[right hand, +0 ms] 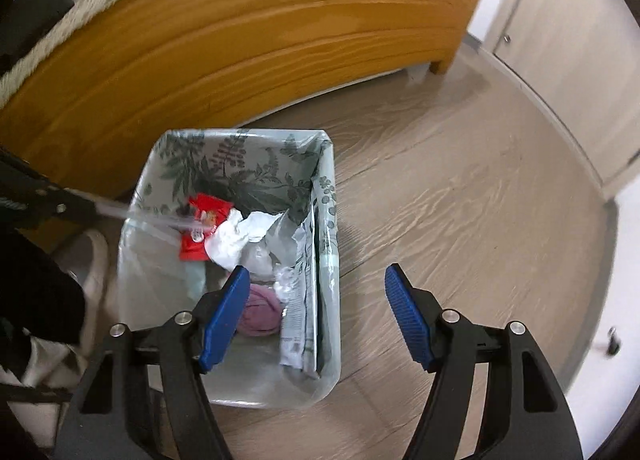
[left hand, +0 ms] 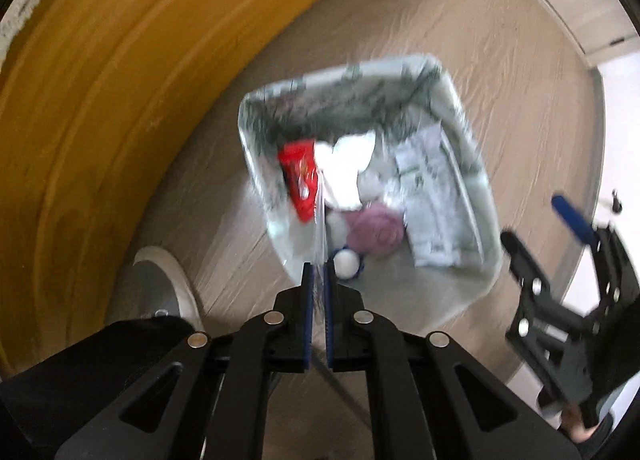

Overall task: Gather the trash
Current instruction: 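Open both tools over the wastebasket to drop the strip and sheet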

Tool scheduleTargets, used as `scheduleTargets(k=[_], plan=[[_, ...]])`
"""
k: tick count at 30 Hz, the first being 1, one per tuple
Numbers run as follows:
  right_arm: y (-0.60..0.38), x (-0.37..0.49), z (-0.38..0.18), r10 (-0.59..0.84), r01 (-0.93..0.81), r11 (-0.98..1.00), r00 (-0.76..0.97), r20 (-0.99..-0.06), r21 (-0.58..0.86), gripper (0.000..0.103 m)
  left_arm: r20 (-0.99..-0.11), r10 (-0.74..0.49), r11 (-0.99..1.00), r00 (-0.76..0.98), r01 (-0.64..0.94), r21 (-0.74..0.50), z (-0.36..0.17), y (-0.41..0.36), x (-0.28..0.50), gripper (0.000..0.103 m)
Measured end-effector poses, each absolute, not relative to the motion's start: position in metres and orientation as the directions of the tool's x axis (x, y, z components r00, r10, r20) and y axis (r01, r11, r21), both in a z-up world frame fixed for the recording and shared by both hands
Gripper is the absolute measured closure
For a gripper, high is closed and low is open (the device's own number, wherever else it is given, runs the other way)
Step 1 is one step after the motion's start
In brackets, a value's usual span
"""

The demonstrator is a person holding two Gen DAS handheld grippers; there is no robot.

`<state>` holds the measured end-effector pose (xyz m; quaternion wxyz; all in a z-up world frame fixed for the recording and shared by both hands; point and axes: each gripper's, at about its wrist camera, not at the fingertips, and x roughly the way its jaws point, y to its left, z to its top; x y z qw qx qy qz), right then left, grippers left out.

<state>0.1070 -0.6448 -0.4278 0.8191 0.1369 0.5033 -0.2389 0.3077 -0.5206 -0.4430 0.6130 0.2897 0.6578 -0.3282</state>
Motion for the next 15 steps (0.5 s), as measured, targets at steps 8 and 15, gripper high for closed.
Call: scheduleTargets(k=[8, 15], plan=[[-0.649, 0.1, -0.429, -0.236, 0.567, 0.823, 0.389, -0.89, 0.03, 0.036, -0.972, -0.017, 0.614, -0.233, 0.765, -0.194, -0.468, -0.54, 0.288, 0.006], [-0.648, 0.093, -0.434, -0.222, 0.582, 0.812, 0.377, -0.899, 0.043, 0.036, -0.986, 0.001, 0.668, -0.167, 0.734, -0.124, -0.464, -0.528, 0.307, 0.007]])
